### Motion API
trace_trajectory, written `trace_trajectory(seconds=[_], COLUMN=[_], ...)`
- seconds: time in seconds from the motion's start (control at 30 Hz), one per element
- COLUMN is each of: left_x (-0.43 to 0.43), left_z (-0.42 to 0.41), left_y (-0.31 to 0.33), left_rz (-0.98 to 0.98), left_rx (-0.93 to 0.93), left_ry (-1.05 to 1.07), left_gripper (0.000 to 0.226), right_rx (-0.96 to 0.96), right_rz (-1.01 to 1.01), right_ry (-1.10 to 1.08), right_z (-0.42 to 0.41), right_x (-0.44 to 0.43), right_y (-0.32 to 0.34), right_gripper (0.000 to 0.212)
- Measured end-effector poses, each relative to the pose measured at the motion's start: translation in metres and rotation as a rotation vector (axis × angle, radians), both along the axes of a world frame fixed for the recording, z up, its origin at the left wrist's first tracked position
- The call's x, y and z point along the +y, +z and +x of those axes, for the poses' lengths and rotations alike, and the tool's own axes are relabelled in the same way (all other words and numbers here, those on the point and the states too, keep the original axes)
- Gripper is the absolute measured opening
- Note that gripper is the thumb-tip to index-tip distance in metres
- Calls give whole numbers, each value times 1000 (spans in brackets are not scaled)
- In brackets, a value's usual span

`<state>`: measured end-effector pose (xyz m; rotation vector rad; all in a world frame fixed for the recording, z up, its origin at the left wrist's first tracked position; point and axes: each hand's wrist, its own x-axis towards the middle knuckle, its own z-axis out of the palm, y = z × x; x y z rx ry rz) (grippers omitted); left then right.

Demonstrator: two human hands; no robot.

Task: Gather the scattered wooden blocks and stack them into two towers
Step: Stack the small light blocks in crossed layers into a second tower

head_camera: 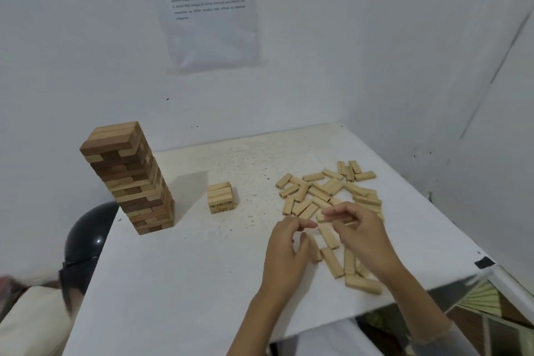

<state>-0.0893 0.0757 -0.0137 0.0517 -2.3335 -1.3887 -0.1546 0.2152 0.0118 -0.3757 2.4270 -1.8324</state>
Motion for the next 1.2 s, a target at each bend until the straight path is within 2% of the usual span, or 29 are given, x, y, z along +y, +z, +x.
trace_trajectory(seconds=[0.2, 0.37, 0.5, 0.63, 0.83, 0.9, 1.0, 1.1, 1.2], left_x=[4, 2, 5, 2, 1, 2, 6, 15, 23], left_z=[-21, -39, -43, -49, -55, -55, -55, -58, -62], left_y=[-2, -7, -9, -11, -10, -7, -1, 5, 5], left_rz=[-306, -596, -714, -741, -668, -605, -459, -229, -111], left_rx=[-53, -70, -18, -51, -98, -116, -130, -154, -153], left_ry=[-191, -360, -330, -308, -305, -299, -256, -234, -247], left_gripper=[45, 52, 34, 33, 30, 25, 13, 16, 34], right_rx=[128, 200, 243, 282, 358, 359, 265, 191, 117], right_rz=[365, 568, 557, 558, 613, 455, 176, 55, 70], right_ry=[76, 87, 80, 111, 132, 62, -64, -152, -206], right_z=[-2, -4, -3, -5, -11, -12, -16, -22, -35], right_x=[35, 42, 42, 43, 44, 45, 48, 52, 56], right_y=[-8, -15, -19, -22, -26, -27, -28, -25, -21], right_gripper=[33, 21, 18, 17, 19, 20, 28, 32, 24])
